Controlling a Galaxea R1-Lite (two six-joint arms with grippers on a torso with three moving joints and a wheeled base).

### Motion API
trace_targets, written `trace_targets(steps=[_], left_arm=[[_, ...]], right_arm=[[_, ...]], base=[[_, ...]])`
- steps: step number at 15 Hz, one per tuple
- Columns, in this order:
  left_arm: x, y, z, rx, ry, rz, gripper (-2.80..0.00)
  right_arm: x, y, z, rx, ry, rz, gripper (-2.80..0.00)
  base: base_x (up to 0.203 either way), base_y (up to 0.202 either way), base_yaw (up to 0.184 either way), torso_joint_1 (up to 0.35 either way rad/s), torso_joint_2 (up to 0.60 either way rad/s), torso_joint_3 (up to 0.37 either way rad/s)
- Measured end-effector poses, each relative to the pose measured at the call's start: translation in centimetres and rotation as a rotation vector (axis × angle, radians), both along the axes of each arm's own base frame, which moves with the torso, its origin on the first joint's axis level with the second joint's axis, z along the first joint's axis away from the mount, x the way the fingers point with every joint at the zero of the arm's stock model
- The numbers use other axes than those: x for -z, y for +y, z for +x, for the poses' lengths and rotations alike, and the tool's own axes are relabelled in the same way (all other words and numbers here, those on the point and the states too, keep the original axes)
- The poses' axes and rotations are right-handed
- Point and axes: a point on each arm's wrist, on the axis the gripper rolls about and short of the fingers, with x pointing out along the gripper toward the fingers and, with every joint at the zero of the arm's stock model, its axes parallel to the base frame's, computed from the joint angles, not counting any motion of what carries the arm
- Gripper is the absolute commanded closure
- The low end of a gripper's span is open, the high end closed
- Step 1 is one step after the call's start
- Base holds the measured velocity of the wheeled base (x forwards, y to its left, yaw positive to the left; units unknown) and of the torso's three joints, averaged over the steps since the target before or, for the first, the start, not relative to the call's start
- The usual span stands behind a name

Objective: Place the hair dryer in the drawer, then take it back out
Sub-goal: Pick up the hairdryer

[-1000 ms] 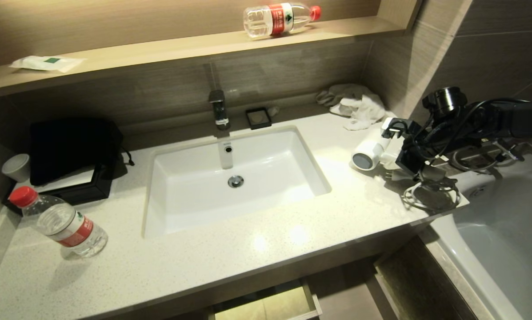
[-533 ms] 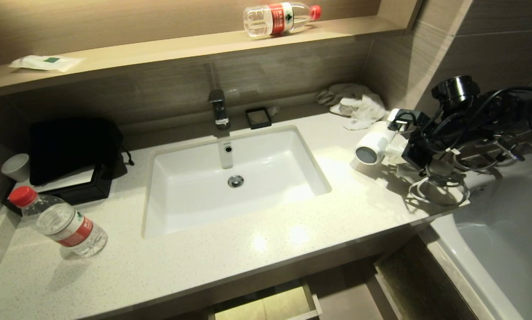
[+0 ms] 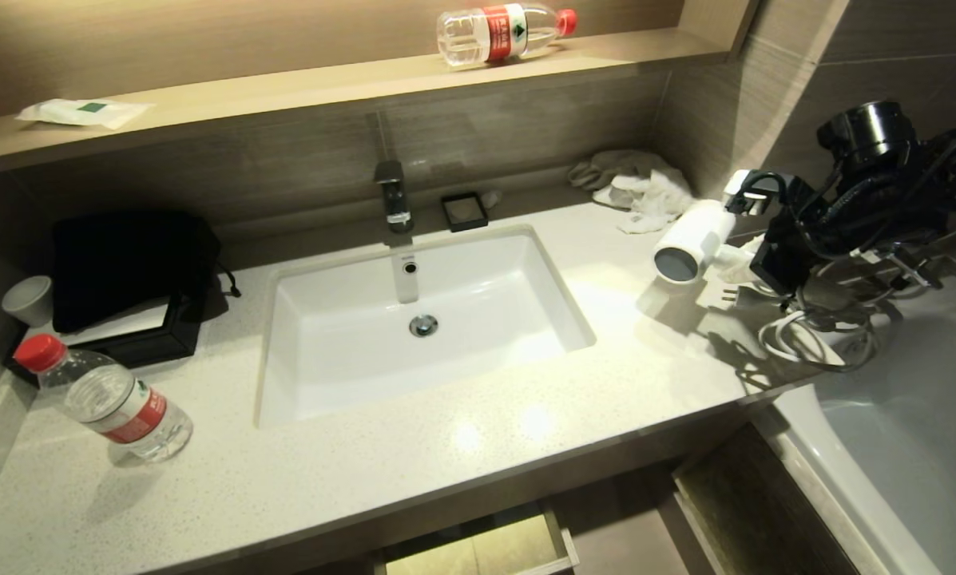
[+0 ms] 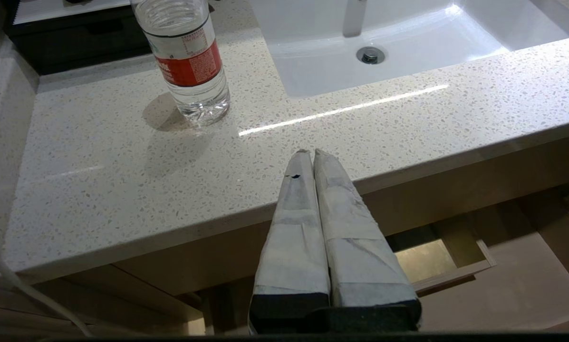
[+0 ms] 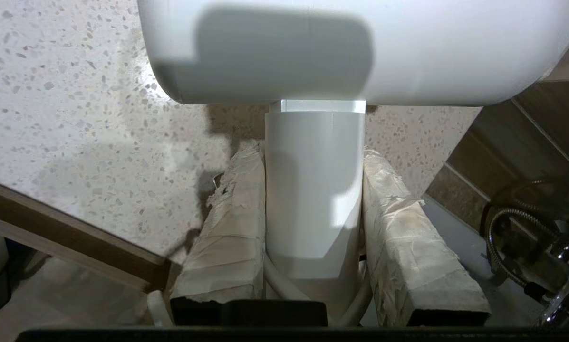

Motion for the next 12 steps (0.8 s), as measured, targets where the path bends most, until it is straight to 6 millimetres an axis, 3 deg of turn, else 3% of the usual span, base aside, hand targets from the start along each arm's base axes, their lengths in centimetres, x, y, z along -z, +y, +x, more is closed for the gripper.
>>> trace_targets(steps=[6, 12], left_arm=[[0.0, 0.0, 0.0, 0.000, 0.000, 0.000, 0.00], [0.0, 0.0, 0.0, 0.000, 0.000, 0.000, 0.00]], right_arm=[[-2.1, 0.4, -5.0, 0.051, 0.002, 0.077, 0.00], [-2.7, 0.4, -10.8, 0.096, 0.070, 0.130, 0.00]], base=[[0.000, 0.000, 0.000, 0.000, 0.00, 0.000], [0.000, 0.000, 0.000, 0.000, 0.00, 0.000]])
